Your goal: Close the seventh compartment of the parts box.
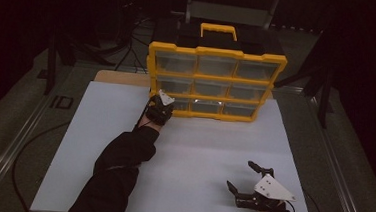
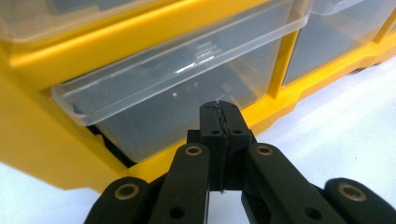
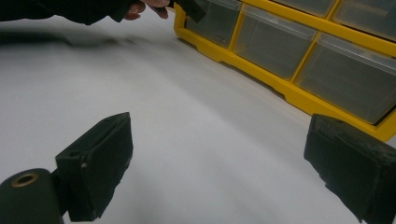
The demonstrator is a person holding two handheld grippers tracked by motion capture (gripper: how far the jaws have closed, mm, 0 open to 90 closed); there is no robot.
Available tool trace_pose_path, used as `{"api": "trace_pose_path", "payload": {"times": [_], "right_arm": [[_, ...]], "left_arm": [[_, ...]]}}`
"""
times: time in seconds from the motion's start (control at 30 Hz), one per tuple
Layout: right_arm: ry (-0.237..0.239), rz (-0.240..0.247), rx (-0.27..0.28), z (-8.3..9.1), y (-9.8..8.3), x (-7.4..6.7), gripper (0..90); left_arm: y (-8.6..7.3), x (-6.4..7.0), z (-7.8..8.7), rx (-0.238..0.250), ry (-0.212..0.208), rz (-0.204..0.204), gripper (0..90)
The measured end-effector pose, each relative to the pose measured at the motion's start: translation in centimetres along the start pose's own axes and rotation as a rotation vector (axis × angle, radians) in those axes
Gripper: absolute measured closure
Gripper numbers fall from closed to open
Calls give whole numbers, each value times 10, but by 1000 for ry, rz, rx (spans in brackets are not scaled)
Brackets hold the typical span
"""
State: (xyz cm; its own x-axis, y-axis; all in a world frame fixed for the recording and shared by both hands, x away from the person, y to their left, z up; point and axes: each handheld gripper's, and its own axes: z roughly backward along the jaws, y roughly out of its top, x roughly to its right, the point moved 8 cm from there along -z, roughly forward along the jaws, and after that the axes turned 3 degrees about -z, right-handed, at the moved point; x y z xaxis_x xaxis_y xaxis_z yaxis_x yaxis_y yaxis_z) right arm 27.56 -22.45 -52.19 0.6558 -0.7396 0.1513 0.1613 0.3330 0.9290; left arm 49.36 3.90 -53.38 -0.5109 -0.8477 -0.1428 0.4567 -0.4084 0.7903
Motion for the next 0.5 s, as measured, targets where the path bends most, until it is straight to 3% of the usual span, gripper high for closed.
{"api": "trace_pose_path", "payload": {"times": [0.17, 0.3, 0.37, 0.5], "right_arm": [[0, 2, -1, 0, 0, 0, 80], [-1, 4, -3, 0, 0, 0, 80], [0, 4, -3, 0, 0, -1, 80], [0, 5, -5, 0, -1, 0, 80]], "left_arm": [[0, 3, 6, 5, 0, -1, 879], [0, 4, 7, -2, -2, -4, 826], [0, 6, 10, -3, -22, 5, 802], [-1, 7, 12, -10, -13, 2, 730]]}}
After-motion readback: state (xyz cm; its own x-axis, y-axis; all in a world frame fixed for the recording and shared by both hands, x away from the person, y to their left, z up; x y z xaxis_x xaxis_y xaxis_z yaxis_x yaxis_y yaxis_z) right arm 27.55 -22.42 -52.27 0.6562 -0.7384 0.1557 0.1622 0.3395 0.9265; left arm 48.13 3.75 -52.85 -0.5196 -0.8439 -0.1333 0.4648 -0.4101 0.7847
